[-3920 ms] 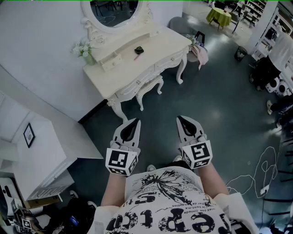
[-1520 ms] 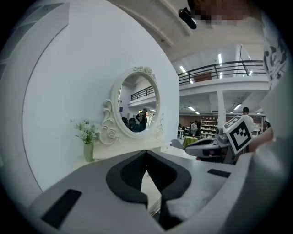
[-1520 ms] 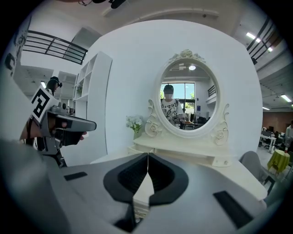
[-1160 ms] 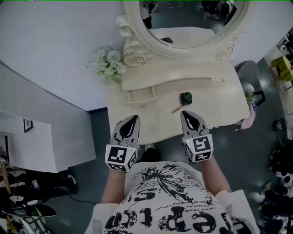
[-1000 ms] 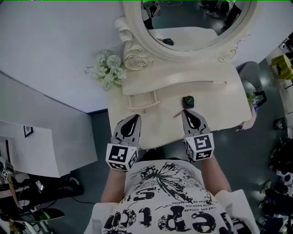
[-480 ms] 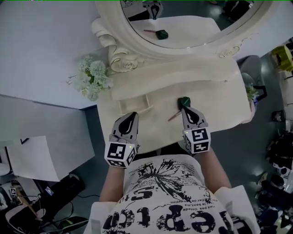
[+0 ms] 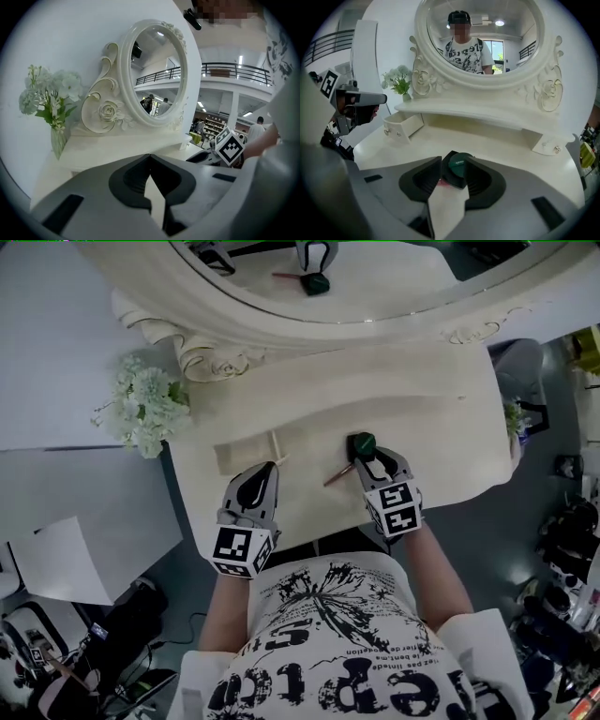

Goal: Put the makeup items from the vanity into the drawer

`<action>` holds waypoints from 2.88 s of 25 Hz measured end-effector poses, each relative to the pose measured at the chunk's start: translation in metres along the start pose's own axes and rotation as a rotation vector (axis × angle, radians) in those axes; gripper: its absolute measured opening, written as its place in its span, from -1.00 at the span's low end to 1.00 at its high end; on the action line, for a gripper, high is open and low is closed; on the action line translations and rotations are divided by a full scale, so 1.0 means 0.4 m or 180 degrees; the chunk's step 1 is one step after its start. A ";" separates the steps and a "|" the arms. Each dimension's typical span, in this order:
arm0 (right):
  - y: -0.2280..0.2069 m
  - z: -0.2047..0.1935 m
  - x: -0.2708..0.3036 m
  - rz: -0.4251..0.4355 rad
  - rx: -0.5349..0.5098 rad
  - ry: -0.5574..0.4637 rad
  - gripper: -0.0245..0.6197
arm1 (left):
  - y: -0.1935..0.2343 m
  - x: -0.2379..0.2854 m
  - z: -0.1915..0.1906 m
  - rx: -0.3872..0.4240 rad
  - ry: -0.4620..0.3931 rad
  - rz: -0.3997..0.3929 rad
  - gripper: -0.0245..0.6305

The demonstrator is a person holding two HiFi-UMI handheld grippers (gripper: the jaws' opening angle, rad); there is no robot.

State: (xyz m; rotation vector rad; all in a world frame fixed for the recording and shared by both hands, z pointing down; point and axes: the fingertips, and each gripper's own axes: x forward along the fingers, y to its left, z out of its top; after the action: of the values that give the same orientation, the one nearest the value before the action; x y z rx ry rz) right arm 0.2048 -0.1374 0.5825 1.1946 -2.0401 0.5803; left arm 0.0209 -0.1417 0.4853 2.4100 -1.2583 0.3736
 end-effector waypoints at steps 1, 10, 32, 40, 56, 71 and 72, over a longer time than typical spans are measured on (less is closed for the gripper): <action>0.000 -0.003 0.011 0.0033 -0.0033 0.0041 -0.47 | 0.000 0.005 -0.005 -0.0010 0.0014 0.0011 -0.87; -0.008 -0.021 0.070 0.0035 -0.0389 0.0393 -0.40 | 0.021 0.016 -0.017 -0.0055 0.0075 0.0162 -0.86; 0.037 0.084 0.026 0.0047 -0.0407 0.0131 -0.84 | 0.026 -0.059 0.008 -0.0007 -0.0075 0.0214 -0.86; 0.206 0.228 0.044 0.0377 -0.0686 -0.0204 -0.84 | 0.106 -0.174 0.027 -0.0028 -0.0282 0.0501 -0.86; 0.540 0.303 0.154 0.1099 -0.0972 -0.0032 -0.83 | 0.251 -0.361 0.005 -0.0199 -0.0404 0.0951 -0.87; 0.496 0.294 0.119 0.0959 -0.0880 -0.0073 -0.14 | 0.228 -0.347 0.021 -0.0175 -0.0389 0.0854 -0.87; 0.481 0.292 0.113 0.0903 -0.0850 -0.0088 -0.14 | 0.226 -0.340 0.021 -0.0175 -0.0384 0.0828 -0.86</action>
State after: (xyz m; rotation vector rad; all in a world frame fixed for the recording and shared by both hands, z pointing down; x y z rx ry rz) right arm -0.0190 -0.1498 0.5330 0.7685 -2.2461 0.4065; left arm -0.1295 -0.0941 0.4425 2.2565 -1.6206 0.2652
